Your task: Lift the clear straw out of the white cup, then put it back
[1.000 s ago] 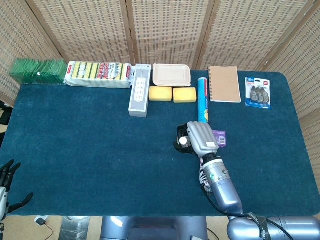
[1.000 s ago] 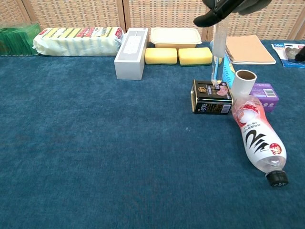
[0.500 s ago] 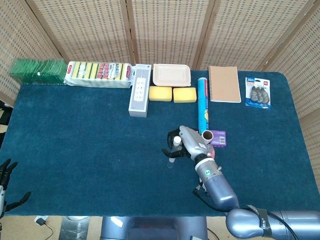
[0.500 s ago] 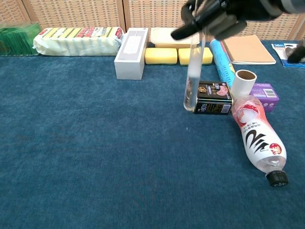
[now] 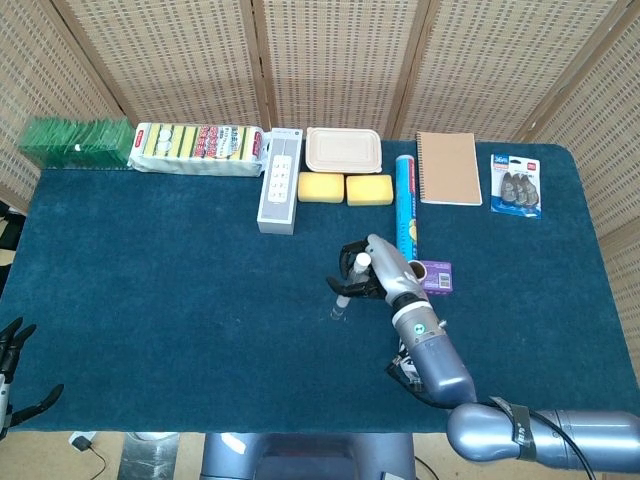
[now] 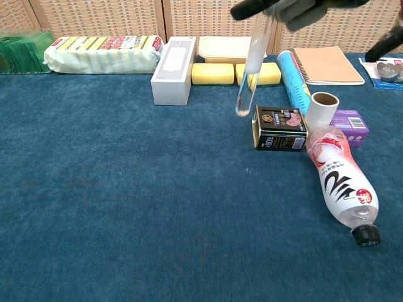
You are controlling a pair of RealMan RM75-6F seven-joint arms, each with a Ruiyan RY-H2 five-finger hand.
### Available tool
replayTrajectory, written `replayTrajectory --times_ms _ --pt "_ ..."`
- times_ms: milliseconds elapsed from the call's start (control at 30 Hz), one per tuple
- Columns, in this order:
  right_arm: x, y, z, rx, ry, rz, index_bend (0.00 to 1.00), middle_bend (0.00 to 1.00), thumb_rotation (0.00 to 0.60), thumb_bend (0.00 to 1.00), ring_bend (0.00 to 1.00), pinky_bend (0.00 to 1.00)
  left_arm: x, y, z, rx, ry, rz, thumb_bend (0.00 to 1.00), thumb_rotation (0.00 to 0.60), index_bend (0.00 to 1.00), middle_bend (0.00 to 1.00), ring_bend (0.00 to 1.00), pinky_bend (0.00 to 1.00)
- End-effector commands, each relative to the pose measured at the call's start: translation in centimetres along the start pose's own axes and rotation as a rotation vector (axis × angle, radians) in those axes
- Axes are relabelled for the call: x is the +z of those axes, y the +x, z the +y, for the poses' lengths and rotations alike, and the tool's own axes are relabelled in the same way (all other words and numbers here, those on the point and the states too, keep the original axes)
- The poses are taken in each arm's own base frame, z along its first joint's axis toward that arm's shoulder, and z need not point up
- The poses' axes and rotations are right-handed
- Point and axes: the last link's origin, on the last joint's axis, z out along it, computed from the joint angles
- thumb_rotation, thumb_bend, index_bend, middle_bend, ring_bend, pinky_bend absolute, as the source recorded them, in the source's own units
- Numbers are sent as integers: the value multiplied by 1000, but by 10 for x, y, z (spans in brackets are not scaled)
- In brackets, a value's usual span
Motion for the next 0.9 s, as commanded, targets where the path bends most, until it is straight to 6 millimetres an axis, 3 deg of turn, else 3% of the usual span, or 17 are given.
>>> replayTrajectory --times_ms 33,333,900 --pt "5 4 -7 -27 75 36 816 1000 600 401 1000 1000 2 0 -7 11 37 1 195 600 67 2 0 149" --pt "8 5 10 -132 276 86 816 1000 600 400 1000 1000 5 -3 -6 26 43 1 194 600 70 2 0 150" --pt "51 18 44 -113 253 69 816 1000 600 400 1000 1000 8 -5 -4 45 58 -14 195 600 70 2 0 149"
